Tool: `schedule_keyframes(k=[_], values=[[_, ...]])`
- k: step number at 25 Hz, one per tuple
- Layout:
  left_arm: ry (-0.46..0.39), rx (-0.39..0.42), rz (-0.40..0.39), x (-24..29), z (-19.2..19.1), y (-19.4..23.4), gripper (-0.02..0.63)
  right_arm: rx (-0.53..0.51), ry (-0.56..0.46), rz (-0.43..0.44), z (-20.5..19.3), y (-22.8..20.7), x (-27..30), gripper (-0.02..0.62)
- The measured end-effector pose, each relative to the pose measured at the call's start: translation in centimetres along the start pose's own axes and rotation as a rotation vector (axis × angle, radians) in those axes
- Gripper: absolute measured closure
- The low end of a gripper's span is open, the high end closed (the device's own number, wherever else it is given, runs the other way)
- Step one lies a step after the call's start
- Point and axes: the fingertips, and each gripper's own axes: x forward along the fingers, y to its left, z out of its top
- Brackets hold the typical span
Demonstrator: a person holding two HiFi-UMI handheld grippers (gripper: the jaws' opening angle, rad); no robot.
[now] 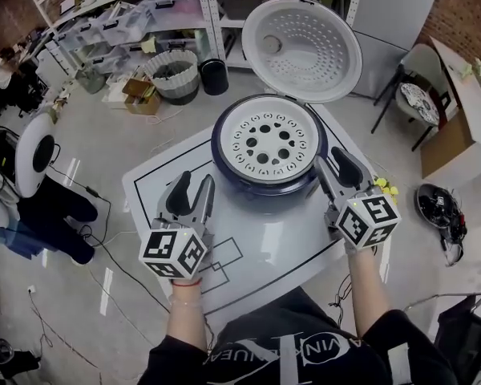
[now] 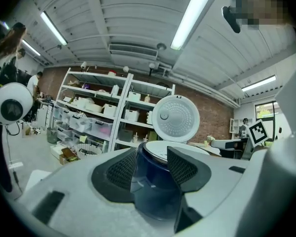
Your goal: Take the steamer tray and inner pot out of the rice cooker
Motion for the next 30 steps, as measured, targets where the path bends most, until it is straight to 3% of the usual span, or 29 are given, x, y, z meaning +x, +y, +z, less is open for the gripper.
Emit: schedule_keyframes(k=[5, 12, 18, 22, 28, 30], values=[[0.041, 0.034, -0.010, 4.0, 0.6, -0.6, 0.434, -0.105, 0.121, 0.010, 1.0, -1.9, 4.7, 0.437], [0.091, 0.131, -0.015, 8.4, 1.2, -0.9, 0.434, -0.398, 0.415, 0.037, -0.9, -2.5, 10.0, 0.394], [0.152, 0.232, -0.001, 10.6, 0.5, -0.7, 0.419, -0.469, 0.596, 0.050, -3.3, -3.5, 12.1, 0.393], [0.176, 0.237, -0.001, 11.0, -0.5, -1.0, 0.419, -0.485, 0.603, 0.060, -3.7, -3.7, 12.3, 0.407], [0.185, 0.217, -0.003, 11.0, -1.2, -1.5, 0.416, -0.403, 0.524, 0.064, -2.6, -4.3, 12.7, 0.469], [0.184, 0.212, -0.005, 11.0, -1.2, -1.6, 0.410, -0.433, 0.521, 0.055, -2.4, -4.3, 12.8, 0.476]])
